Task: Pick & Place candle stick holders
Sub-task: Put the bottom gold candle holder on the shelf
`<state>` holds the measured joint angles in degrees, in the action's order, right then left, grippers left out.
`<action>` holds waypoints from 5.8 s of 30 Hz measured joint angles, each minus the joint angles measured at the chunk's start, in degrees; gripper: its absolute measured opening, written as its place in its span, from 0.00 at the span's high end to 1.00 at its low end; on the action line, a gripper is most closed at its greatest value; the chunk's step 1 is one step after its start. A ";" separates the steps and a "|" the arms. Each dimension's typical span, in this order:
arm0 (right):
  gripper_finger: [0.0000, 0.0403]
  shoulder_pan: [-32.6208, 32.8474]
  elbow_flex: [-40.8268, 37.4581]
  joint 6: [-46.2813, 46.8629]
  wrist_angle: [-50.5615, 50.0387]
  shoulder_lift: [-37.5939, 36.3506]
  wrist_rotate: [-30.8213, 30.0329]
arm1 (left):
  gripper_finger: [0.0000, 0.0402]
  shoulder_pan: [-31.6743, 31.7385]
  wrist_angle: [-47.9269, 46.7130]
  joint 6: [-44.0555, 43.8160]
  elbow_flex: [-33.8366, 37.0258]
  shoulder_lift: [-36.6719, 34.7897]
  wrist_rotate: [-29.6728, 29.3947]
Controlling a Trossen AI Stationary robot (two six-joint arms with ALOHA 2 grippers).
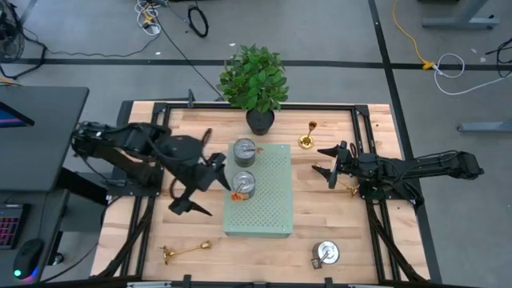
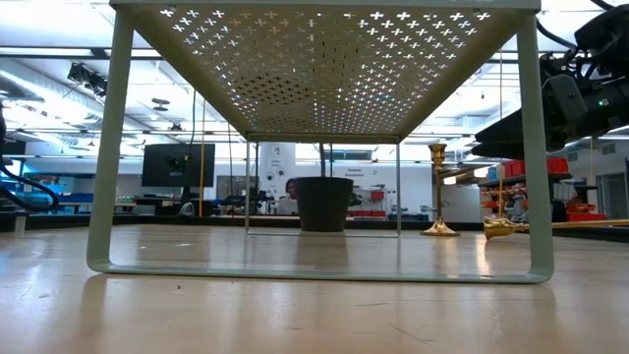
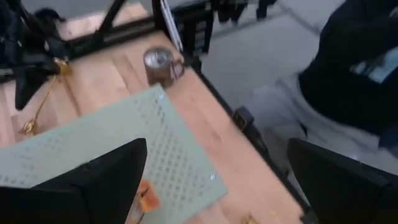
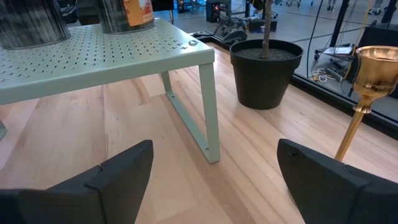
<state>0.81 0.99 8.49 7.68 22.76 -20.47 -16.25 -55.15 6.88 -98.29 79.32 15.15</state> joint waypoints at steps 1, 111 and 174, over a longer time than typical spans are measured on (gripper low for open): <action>0.14 0.01 0.00 0.00 0.00 0.00 0.00 | 0.01 -0.55 3.13 -1.36 3.74 -2.39 -0.46; 0.14 0.01 0.00 0.00 0.14 0.00 0.00 | 0.08 -36.11 22.01 -81.06 46.07 17.54 -11.48; 0.48 9.25 5.37 7.16 14.19 0.02 9.07 | 0.96 -44.79 -35.28 -77.55 -2.73 17.75 -64.69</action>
<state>10.06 6.37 15.65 21.87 22.79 -11.40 -61.04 -90.43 -70.67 -101.01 97.08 -49.54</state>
